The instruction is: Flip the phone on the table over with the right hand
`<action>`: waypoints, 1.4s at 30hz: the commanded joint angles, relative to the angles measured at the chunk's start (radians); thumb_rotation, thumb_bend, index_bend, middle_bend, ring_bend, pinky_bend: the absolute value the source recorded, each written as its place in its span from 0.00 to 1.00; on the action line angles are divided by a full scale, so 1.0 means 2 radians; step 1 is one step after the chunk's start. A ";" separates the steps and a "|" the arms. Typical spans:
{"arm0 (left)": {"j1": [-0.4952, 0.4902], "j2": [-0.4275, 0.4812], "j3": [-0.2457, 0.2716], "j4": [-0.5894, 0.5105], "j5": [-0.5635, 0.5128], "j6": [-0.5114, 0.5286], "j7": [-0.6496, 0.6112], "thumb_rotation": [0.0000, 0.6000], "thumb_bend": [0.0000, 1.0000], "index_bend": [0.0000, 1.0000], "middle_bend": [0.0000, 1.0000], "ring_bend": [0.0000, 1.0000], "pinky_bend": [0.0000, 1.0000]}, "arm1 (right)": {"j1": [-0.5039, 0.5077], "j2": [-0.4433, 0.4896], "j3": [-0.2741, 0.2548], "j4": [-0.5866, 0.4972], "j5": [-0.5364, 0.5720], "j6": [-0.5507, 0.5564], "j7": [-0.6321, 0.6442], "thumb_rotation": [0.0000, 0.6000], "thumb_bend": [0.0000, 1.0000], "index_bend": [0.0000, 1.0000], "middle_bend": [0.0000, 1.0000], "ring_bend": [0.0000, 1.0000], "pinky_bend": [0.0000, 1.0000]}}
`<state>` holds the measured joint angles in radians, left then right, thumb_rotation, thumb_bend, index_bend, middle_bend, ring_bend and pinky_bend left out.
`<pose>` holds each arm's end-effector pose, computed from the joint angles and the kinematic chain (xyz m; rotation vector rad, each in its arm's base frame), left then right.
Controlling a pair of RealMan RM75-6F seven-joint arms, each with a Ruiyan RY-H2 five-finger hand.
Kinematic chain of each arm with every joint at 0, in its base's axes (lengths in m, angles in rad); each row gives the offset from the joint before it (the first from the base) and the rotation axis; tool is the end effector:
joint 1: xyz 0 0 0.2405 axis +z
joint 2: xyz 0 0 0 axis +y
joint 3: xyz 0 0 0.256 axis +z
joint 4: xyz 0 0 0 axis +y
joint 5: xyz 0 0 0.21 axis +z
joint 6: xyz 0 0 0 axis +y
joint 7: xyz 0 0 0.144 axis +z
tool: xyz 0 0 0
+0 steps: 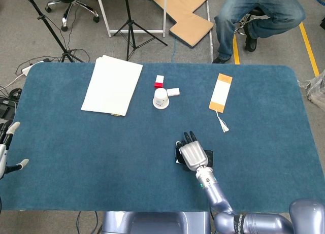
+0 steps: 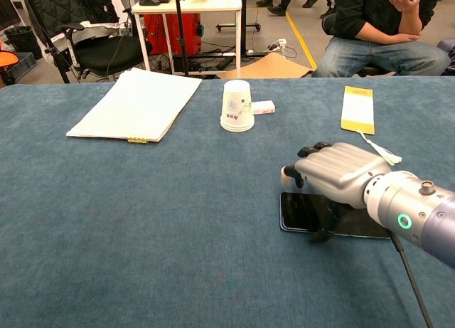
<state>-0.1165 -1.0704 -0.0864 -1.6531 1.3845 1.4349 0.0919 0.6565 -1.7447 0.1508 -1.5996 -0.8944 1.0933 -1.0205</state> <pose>-0.3149 0.1975 0.1757 -1.3444 -0.8713 -0.7994 -0.1346 -0.2810 -0.0726 1.9533 -0.7515 0.5769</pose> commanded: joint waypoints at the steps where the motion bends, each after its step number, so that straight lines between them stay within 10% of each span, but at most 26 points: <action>1: 0.000 0.000 0.000 0.000 0.000 0.000 0.001 1.00 0.00 0.00 0.00 0.00 0.00 | 0.004 0.001 -0.002 -0.001 0.009 0.002 -0.005 1.00 0.00 0.25 0.28 0.00 0.01; 21: -0.001 0.001 0.000 -0.002 -0.002 -0.001 0.001 1.00 0.00 0.00 0.00 0.00 0.00 | 0.014 -0.002 -0.018 0.016 0.009 0.014 0.006 1.00 0.09 0.50 0.54 0.15 0.09; 42: 0.001 0.003 0.002 -0.005 0.000 0.001 -0.002 1.00 0.00 0.00 0.00 0.00 0.00 | -0.027 0.022 0.014 0.027 -0.162 0.024 0.377 1.00 0.17 0.51 0.55 0.23 0.10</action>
<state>-0.1148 -1.0638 -0.0832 -1.6624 1.3851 1.4372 0.0871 0.6269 -1.6991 0.1484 -1.5603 -1.1784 1.1239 -0.3928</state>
